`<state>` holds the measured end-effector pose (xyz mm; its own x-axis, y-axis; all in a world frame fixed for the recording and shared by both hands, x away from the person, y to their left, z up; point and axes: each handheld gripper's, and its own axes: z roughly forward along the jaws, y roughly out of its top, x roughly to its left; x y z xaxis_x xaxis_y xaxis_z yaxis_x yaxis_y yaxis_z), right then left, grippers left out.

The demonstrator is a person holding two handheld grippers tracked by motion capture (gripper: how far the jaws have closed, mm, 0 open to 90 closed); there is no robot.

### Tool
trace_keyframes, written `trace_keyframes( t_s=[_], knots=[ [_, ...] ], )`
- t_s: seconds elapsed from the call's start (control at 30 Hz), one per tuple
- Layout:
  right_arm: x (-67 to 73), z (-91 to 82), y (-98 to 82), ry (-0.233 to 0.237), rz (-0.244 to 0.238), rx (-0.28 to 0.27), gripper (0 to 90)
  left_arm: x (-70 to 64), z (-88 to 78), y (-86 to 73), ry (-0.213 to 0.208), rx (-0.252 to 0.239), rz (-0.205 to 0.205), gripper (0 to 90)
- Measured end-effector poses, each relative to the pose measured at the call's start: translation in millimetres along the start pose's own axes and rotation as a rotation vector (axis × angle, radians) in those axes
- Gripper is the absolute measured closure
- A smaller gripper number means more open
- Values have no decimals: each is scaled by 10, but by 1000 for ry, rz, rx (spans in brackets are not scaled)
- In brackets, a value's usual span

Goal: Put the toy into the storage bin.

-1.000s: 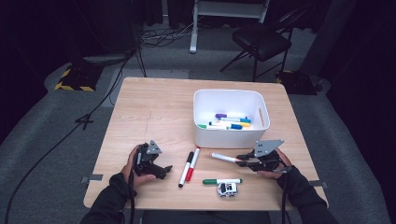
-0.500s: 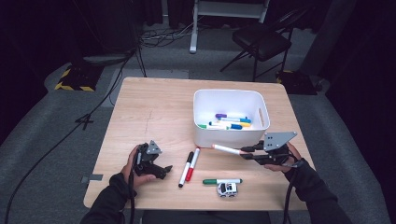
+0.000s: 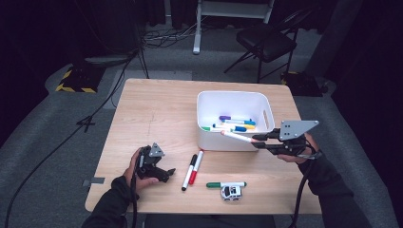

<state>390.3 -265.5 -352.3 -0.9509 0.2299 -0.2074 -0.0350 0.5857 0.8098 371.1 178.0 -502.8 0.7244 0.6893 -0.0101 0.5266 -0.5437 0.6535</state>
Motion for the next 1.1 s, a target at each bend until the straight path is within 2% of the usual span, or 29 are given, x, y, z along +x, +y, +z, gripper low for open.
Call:
trace_keyframes(
  t_s=[0.3,0.47,0.93,0.97,1.1],
  knots=[
    [-142,-104,198,-27,-18,-4,750,-1,0,0,0,0,-1,2],
    [-250,-102,277,-46,-18,0,750,-3,-2,-1,-1,2,-5,2],
    [-583,120,352,-75,18,64,750,0,0,0,0,0,0,2],
    [-644,178,328,-76,34,89,750,0,0,0,0,0,0,2],
    [-733,258,272,-83,61,117,750,0,-1,0,-1,1,0,2]
  ],
)
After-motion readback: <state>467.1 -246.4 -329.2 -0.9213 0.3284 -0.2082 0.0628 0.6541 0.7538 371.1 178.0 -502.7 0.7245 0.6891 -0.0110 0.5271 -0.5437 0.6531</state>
